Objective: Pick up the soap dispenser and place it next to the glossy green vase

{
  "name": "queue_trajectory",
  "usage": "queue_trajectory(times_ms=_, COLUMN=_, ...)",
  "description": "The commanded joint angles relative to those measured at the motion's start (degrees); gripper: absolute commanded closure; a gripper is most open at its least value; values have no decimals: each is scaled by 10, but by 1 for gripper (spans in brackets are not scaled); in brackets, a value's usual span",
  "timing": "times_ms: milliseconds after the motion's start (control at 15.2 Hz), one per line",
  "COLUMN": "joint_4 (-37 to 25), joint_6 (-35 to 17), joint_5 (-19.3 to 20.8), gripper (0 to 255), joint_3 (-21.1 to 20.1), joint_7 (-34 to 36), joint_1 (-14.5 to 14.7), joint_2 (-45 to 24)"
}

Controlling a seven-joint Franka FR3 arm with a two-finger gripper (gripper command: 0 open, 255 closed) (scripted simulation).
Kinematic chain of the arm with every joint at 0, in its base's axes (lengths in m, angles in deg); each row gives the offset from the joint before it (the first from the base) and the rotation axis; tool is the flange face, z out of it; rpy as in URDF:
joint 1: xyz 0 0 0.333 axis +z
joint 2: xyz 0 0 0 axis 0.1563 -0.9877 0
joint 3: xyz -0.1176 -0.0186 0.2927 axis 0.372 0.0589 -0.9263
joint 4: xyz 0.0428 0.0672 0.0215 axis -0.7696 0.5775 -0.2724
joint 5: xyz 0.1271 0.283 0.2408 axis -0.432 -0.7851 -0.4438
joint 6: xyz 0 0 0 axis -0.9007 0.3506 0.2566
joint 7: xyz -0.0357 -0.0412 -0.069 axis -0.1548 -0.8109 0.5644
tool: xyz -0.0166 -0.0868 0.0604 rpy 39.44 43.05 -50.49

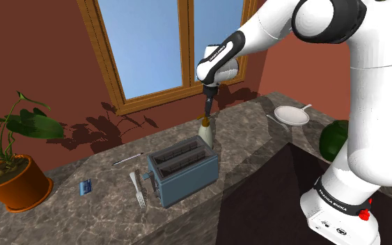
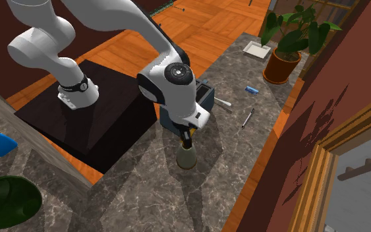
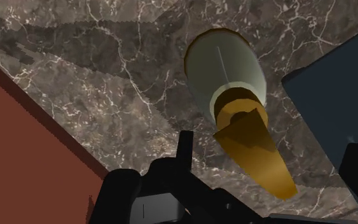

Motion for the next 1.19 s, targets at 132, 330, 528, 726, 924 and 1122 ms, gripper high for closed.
queue_trajectory(times_ms=132, joint_4=-21, joint_6=-13, joint_5=-5, gripper=0, joint_3=-6, joint_7=-12, joint_1=-4, joint_2=-36)
queue_trajectory(times_ms=330, joint_4=-22, joint_6=-30, joint_5=-9, gripper=0, joint_3=-9, joint_7=-15, joint_1=-5, joint_2=-53)
queue_trajectory(times_ms=528, joint_4=-23, joint_6=-43, joint_5=-12, gripper=0, joint_3=-12, joint_7=-17, joint_1=-6, joint_2=-68)
queue_trajectory(times_ms=726, joint_4=-23, joint_6=-43, joint_5=-12, gripper=0, joint_3=-12, joint_7=-17, joint_1=-6, joint_2=-68)
queue_trajectory(times_ms=924, joint_4=-23, joint_6=-43, joint_5=-12, gripper=0, joint_3=-12, joint_7=-17, joint_1=-6, joint_2=-68)
queue_trajectory(times_ms=1122, joint_4=-23, joint_6=-43, joint_5=-12, gripper=255, joint_3=-12, joint_7=-17, joint_1=-6, joint_2=-68)
